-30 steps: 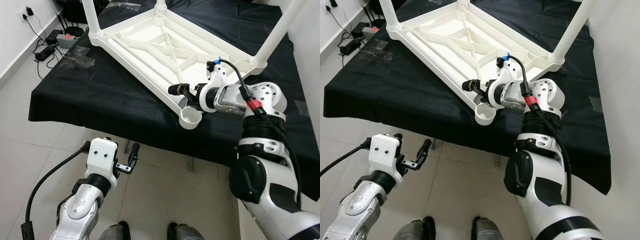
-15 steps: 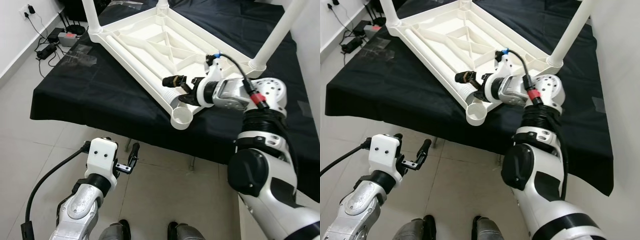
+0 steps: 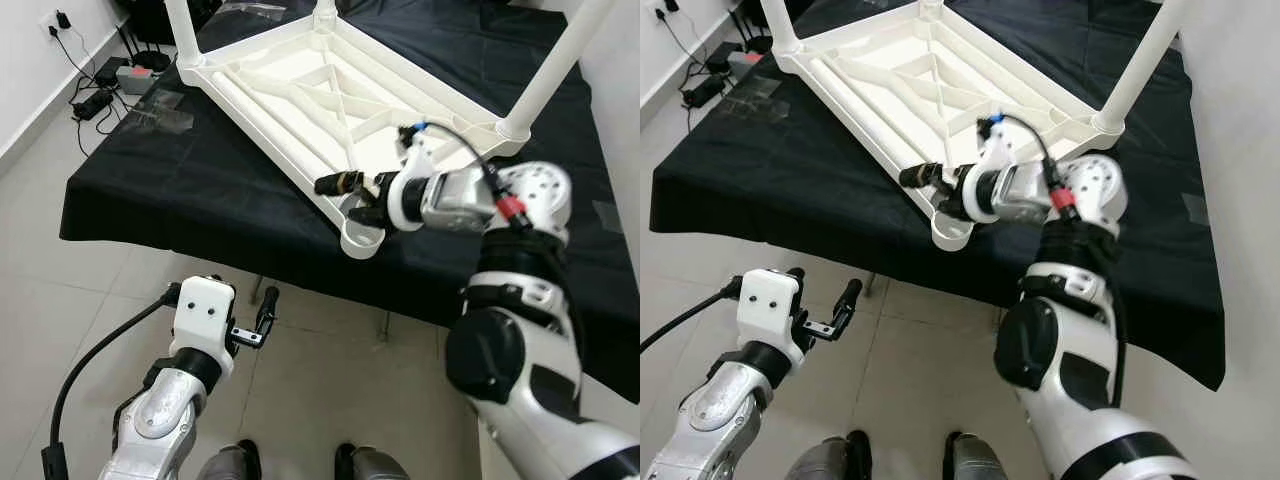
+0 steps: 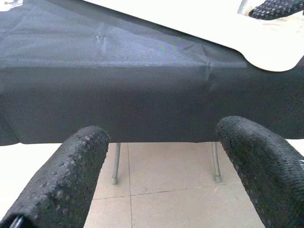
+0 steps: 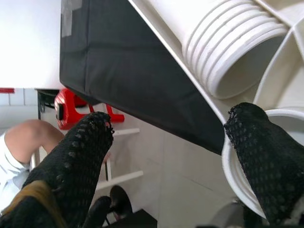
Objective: Building children table
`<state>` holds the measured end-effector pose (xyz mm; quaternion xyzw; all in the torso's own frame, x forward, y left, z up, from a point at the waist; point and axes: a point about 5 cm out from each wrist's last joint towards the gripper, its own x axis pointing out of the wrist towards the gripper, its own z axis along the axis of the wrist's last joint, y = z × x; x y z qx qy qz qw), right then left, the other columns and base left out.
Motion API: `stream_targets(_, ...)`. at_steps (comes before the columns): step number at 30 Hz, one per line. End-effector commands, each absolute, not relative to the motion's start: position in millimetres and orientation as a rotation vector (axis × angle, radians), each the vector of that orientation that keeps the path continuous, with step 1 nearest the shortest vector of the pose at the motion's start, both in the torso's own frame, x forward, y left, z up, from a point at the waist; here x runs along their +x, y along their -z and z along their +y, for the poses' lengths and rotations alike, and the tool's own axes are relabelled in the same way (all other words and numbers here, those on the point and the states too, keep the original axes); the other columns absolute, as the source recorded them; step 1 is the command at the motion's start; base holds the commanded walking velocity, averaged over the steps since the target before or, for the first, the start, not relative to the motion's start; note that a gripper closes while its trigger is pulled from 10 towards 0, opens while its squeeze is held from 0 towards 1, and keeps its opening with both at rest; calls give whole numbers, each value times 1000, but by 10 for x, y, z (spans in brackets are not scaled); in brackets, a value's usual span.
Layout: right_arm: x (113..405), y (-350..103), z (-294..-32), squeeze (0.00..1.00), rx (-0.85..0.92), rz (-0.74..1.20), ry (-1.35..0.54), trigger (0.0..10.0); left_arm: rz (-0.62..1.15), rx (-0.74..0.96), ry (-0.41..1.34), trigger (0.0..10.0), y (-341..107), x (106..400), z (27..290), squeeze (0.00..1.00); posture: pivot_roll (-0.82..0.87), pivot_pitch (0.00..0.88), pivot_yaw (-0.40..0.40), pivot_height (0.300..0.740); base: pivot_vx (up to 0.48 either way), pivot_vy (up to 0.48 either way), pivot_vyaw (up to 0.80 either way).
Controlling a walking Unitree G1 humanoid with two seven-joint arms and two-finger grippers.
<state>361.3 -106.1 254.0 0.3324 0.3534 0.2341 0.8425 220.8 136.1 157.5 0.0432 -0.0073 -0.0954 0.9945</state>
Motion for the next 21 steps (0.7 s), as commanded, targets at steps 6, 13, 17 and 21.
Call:
stream_targets(6, 3604, -2319, -988, 0, 726, 787, -423, 10000, 5, 93, 186, 10000, -1550, 2182, 1372, 0, -47, 242, -72, 740, 0, 0, 0)
stream_targets(13, 3677, -2350, -1002, 0, 760, 715, -347, 10000, 4, 94, 186, 10000, -1556, 2181, 1372, 0, -45, 246, -74, 740, 0, 0, 0)
stream_targets(17, 3706, -2390, -969, 0, 781, 676, -331, 10000, 4, 94, 185, 10000, -1558, 2182, 1370, 0, -42, 247, -76, 740, 0, 0, 0)
stream_targets(21, 3720, -2416, -949, 0, 792, 654, -327, 10000, 4, 94, 184, 10000, -1558, 2182, 1369, 0, -41, 248, -78, 740, 0, 0, 0)
